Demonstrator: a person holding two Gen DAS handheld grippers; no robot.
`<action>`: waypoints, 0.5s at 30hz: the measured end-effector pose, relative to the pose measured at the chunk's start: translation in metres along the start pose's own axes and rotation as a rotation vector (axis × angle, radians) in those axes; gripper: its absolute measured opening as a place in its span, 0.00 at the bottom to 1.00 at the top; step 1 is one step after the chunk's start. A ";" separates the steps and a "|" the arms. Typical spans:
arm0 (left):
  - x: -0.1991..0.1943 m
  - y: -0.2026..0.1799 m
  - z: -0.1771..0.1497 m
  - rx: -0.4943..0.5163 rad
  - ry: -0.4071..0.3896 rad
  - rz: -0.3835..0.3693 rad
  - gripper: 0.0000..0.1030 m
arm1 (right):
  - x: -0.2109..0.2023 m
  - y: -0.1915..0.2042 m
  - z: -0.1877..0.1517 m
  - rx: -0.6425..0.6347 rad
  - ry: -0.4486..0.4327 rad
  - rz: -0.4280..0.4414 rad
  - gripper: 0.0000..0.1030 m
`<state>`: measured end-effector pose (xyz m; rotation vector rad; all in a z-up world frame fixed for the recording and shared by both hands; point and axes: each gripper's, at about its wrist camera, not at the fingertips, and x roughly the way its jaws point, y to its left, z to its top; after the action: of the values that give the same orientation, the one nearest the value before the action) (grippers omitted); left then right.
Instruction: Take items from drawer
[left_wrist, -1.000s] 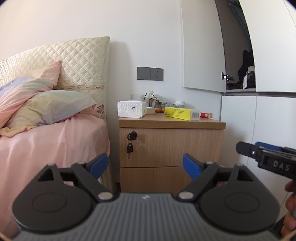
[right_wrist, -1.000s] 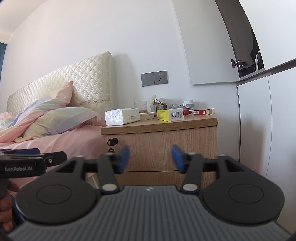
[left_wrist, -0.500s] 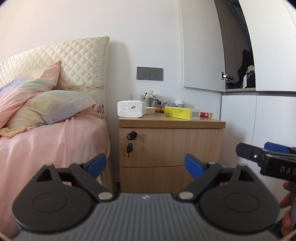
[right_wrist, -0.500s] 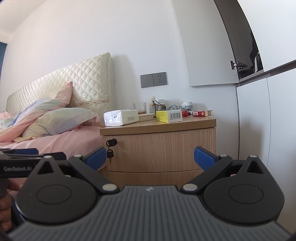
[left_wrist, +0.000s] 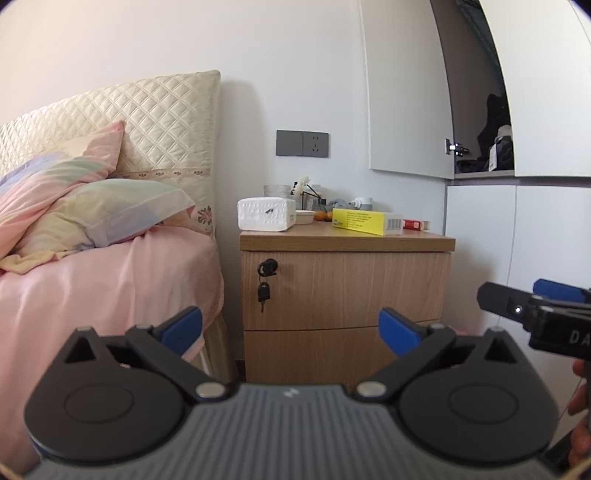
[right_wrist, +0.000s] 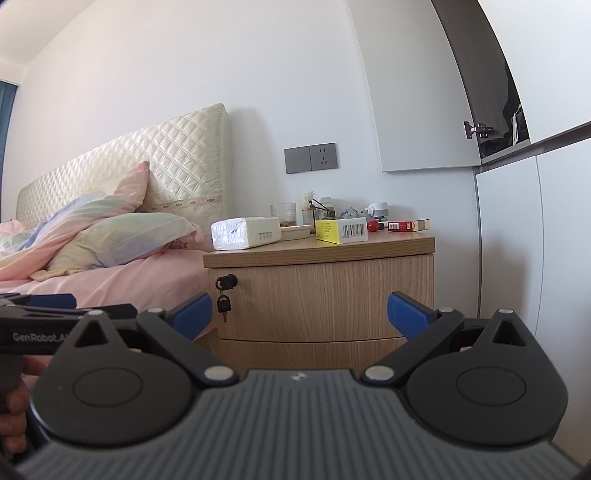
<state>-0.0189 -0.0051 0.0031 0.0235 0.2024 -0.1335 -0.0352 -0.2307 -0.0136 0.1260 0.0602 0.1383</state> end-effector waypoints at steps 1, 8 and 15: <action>0.000 0.000 0.000 0.002 0.001 0.003 0.99 | 0.000 0.000 0.000 0.000 0.000 0.000 1.00; 0.001 0.003 0.000 -0.018 0.009 0.019 1.00 | 0.001 -0.001 0.000 -0.002 0.005 0.002 1.00; 0.002 0.007 0.001 -0.037 0.017 0.028 1.00 | 0.003 -0.001 -0.002 -0.007 0.015 -0.003 1.00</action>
<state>-0.0154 0.0018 0.0038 -0.0089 0.2212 -0.1019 -0.0326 -0.2310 -0.0155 0.1184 0.0746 0.1370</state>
